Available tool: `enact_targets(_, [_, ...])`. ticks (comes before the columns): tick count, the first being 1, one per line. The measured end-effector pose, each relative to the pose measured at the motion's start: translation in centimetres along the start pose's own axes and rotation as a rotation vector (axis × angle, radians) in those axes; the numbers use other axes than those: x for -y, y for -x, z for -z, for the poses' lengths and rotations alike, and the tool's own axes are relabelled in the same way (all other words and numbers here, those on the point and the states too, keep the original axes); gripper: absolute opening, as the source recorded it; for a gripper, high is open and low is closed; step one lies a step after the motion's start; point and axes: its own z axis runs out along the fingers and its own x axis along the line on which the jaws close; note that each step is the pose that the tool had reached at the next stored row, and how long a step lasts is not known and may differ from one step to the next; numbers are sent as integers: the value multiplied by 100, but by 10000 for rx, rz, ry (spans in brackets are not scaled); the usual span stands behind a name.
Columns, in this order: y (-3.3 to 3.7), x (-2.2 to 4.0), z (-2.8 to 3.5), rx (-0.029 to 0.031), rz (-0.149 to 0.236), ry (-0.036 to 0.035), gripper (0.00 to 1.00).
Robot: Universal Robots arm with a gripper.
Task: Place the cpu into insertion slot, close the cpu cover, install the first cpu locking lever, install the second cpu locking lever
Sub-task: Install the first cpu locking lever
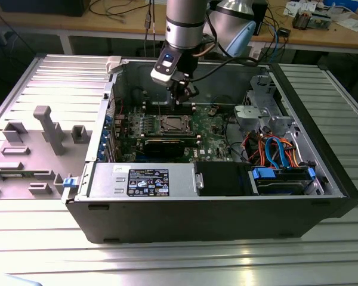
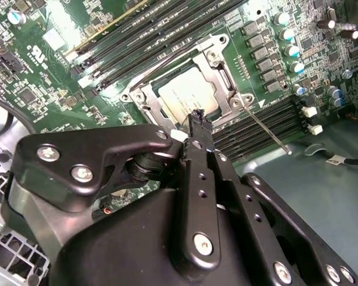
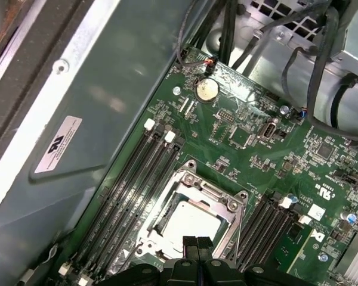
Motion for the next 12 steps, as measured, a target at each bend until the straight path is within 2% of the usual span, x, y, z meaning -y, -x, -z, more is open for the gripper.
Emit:
enact_targets(4, [1, 0, 0, 12, 508, 4, 11])
enact_targets(12, [1, 0, 0, 23, 1051, 8, 11])
